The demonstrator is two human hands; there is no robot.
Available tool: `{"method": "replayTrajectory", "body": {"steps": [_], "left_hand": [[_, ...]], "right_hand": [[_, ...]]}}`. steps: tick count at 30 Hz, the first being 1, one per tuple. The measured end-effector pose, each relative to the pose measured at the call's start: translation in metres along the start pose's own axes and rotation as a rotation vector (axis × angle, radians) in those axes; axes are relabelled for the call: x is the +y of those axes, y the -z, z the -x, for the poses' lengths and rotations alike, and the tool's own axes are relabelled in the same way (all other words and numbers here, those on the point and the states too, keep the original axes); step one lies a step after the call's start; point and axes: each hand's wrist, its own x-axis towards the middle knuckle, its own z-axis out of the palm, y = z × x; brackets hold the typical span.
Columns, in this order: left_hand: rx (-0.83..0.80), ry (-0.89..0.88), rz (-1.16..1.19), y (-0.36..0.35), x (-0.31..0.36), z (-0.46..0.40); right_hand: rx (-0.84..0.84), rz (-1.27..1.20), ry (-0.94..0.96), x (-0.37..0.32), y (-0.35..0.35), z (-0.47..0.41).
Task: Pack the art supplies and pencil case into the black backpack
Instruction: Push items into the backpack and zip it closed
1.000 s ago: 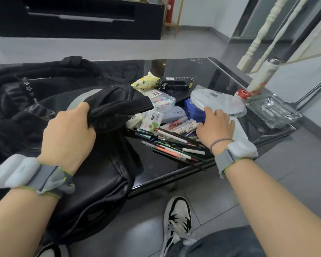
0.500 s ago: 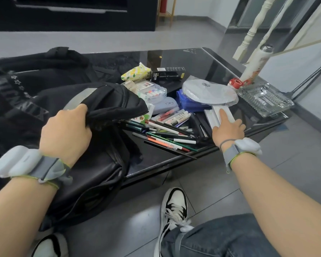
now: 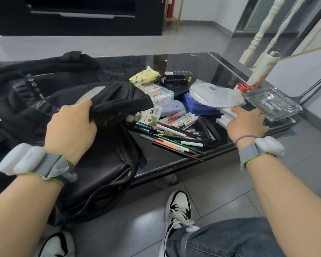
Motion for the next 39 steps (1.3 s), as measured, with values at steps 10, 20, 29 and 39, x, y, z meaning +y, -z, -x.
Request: {"method": "replayTrajectory", "body": {"steps": [10, 20, 29, 39], "left_hand": [[0.204, 0.002, 0.162, 0.041, -0.025, -0.009], [0.331, -0.022, 0.243, 0.072, -0.046, -0.002], [0.419, -0.046, 0.344, 0.090, -0.069, -0.006], [0.437, -0.089, 0.410, 0.093, -0.076, -0.003]], "right_hand": [[0.012, -0.354, 0.456, -0.040, 0.096, 0.029], [-0.730, -0.639, 1.201, -0.175, 0.069, 0.174], [-0.306, -0.433, 1.409, -0.267, -0.022, 0.219], [-0.179, -0.183, 1.136, -0.305, -0.037, 0.235]]}}
